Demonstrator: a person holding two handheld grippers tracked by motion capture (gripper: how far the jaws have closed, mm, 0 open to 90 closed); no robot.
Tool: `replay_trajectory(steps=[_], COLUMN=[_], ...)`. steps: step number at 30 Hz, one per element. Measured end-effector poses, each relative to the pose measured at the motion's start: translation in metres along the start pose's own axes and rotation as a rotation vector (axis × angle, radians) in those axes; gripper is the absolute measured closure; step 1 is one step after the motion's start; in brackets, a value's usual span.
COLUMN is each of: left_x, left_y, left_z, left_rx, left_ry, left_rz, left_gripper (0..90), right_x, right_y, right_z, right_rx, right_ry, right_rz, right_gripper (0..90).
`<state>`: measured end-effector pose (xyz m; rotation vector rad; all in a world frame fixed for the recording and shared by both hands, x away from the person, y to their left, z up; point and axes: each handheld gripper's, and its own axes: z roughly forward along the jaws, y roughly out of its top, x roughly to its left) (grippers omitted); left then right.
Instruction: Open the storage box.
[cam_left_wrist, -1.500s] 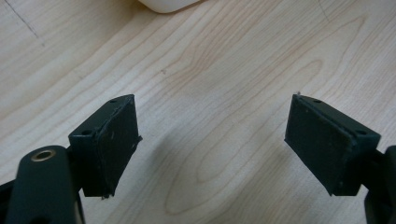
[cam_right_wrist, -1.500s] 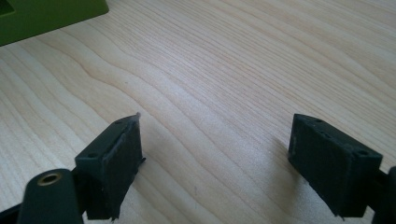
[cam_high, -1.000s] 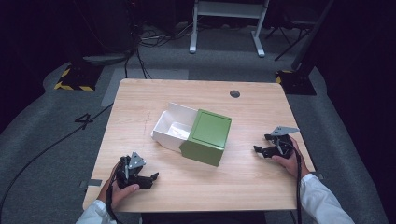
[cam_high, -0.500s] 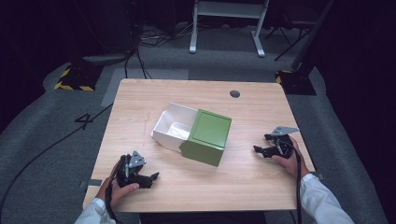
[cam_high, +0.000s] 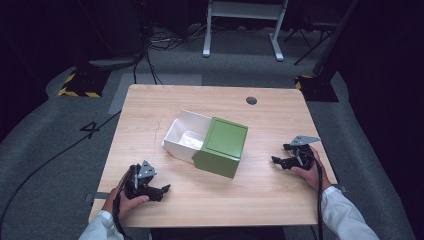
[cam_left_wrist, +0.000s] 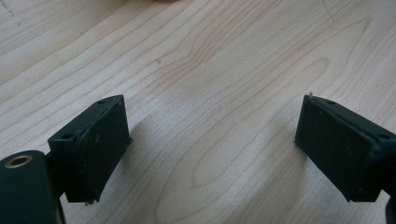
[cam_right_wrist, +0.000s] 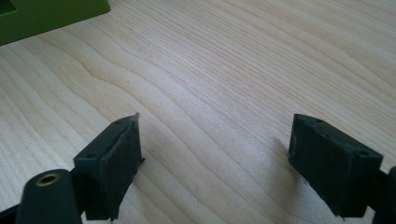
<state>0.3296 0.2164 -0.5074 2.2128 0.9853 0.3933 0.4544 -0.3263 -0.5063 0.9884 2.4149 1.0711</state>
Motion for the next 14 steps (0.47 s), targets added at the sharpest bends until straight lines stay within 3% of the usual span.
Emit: replay_trajectory(steps=[6, 14], left_x=[-0.0001, 0.0055], left_y=[0.0002, 0.0027], left_z=[0.0005, 0.0032], left_rx=[0.001, 0.009], left_ry=[0.0, 0.044], left_rz=[-0.01, -0.048], left_gripper=[9.6, 6.0], right_x=[0.0, -0.0001], right_y=[0.0, -0.0001], right_z=[0.0, -0.0002], right_rx=[0.0, 0.0], right_ry=[0.0, 0.002], right_rz=[0.0, 0.0], right_gripper=[17.1, 17.2])
